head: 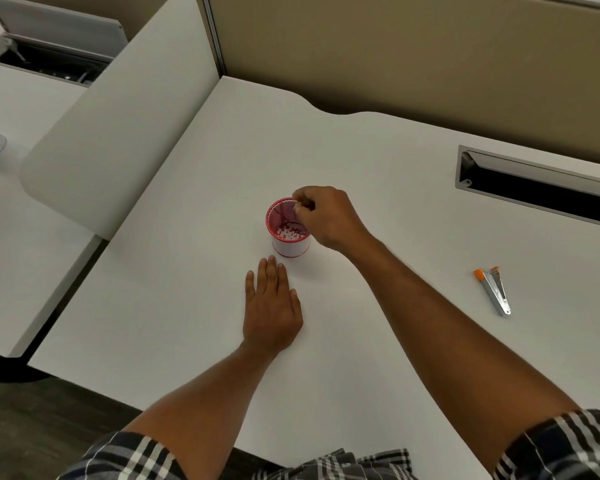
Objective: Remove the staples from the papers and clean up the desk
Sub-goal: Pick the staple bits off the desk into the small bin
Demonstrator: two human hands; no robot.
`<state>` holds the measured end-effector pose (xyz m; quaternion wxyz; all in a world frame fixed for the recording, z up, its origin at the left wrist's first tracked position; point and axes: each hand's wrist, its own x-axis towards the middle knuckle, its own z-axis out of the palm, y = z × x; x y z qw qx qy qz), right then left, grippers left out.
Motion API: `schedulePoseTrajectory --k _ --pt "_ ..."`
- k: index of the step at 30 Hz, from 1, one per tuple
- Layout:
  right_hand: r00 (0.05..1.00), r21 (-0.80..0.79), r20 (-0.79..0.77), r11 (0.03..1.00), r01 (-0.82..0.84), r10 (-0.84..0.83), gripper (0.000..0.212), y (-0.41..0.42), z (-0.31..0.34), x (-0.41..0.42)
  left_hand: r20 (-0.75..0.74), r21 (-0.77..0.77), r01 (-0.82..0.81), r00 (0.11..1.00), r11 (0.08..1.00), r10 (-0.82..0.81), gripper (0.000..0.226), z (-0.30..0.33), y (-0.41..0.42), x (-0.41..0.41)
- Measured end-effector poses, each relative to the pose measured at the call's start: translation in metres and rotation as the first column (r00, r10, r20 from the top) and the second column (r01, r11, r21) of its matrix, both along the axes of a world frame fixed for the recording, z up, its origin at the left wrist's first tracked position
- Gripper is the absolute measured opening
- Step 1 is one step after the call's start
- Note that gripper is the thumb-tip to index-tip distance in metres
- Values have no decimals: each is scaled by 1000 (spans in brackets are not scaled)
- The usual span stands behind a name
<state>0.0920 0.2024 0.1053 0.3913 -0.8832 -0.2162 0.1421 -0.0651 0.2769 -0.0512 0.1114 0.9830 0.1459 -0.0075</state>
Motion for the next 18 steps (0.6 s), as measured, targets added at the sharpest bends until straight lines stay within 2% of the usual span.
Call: schedulePoseTrajectory --k 2,5,8,10,13,15,18 --pt "999 40 7 998 39 -39 23 -6 -1 5 1 3 3 1000 1000 -3 63 1 0 1" --pt "967 207 -124 947 244 -222 11 -28 -13 10 0 11 4 1000 1000 -4 63 1 0 1" --pt "908 155 -254 912 379 -334 13 -57 -41 5 4 28 4 1000 1000 -4 61 0 0 0" --pt "915 11 -218 936 351 -340 16 -74 -68 -6 8 34 4 1000 999 -4 60 0 0 0" --pt "978 -190 -115 970 152 -176 17 -82 -100 -33 9 40 3 1000 999 -3 60 -1 0 1" --pt "994 -233 -75 970 62 -81 16 -78 -113 -50 3 40 1 1000 999 -1 61 0 0 1" --pt "999 -249 30 967 46 -40 21 -72 -120 -61 -1 42 -2 1000 999 2 61 -1 0 1"
